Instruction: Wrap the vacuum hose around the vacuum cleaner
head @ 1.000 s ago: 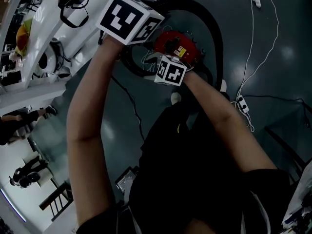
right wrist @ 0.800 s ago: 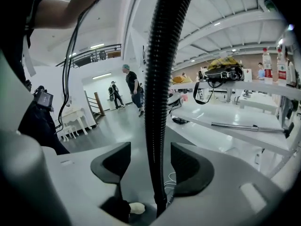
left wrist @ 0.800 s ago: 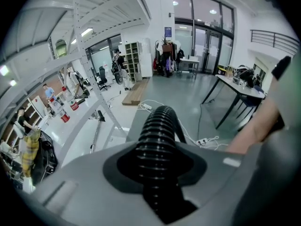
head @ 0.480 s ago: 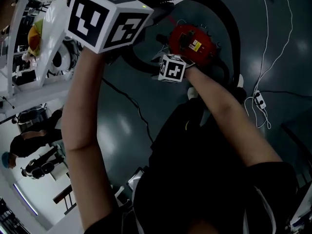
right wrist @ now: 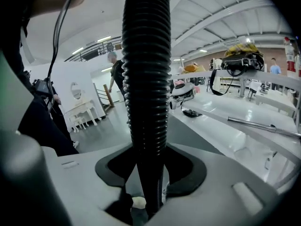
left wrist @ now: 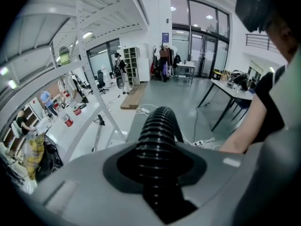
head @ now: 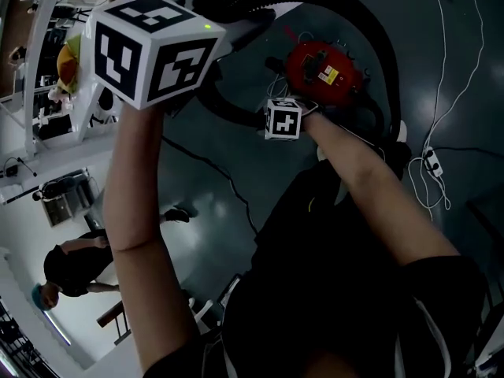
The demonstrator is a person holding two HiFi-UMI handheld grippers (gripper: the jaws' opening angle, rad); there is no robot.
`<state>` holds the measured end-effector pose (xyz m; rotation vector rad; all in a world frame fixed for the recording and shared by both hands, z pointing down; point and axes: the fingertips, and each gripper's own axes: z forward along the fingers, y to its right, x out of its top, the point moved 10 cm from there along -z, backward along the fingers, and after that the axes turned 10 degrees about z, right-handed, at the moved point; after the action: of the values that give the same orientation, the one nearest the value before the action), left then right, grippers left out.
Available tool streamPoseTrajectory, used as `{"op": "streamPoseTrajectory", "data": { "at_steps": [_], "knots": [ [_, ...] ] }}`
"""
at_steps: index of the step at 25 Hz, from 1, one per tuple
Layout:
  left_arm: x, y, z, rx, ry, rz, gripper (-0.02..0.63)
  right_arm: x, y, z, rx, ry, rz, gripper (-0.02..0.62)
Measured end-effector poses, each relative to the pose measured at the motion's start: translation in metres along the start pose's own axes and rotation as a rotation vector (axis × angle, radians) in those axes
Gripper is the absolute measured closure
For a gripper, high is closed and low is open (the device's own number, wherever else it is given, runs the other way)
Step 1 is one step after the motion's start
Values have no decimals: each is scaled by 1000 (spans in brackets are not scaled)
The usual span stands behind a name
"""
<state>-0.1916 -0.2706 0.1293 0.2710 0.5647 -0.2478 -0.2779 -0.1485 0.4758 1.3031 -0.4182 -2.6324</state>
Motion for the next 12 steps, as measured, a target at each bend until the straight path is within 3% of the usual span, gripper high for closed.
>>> {"op": "streamPoseTrajectory", "data": {
  "at_steps": [12],
  "knots": [
    [-58,-32,17,1,72,-27,469,-45,-3,-40,78,-214,18,417]
  ]
}}
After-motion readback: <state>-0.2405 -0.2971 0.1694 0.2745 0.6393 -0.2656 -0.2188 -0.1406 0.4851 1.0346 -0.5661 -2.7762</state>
